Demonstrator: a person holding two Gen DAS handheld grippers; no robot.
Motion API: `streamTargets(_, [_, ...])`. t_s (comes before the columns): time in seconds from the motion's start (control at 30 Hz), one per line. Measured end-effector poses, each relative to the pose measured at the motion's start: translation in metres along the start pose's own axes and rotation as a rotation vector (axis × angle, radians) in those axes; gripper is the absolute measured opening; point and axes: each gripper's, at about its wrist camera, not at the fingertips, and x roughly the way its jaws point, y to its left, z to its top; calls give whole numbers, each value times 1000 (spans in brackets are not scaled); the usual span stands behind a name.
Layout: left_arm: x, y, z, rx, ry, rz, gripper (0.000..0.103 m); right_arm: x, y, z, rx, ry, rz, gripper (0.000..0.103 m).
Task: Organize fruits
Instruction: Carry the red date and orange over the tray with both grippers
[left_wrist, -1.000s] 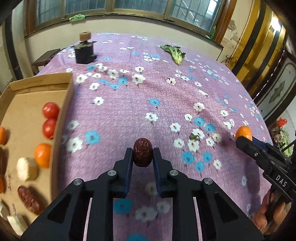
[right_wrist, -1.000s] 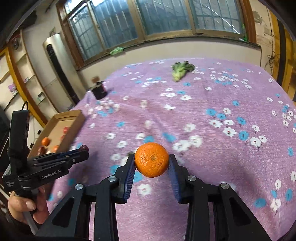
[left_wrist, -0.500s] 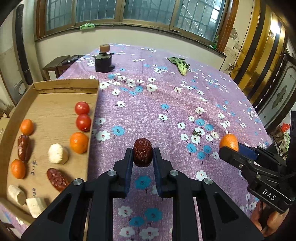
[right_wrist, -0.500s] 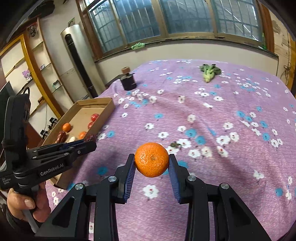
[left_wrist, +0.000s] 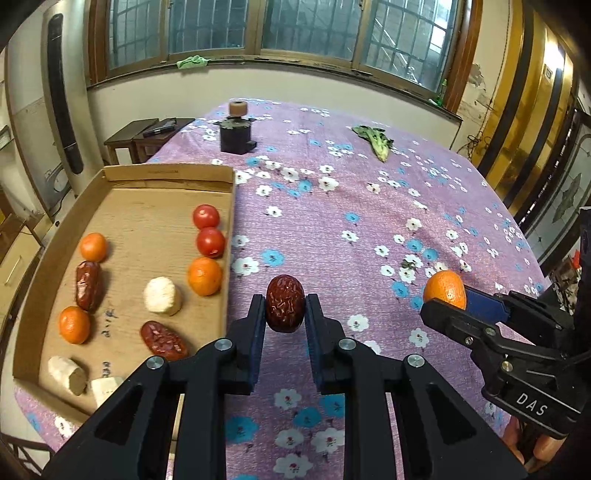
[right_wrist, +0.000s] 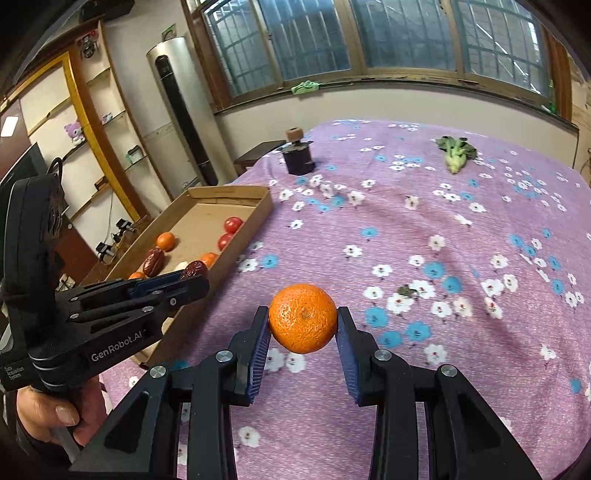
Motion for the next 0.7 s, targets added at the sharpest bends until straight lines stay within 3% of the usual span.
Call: streamTargets(0.7, [-9,46,-7,-71,-11,45,19,25,54,7,-90,37,62,36])
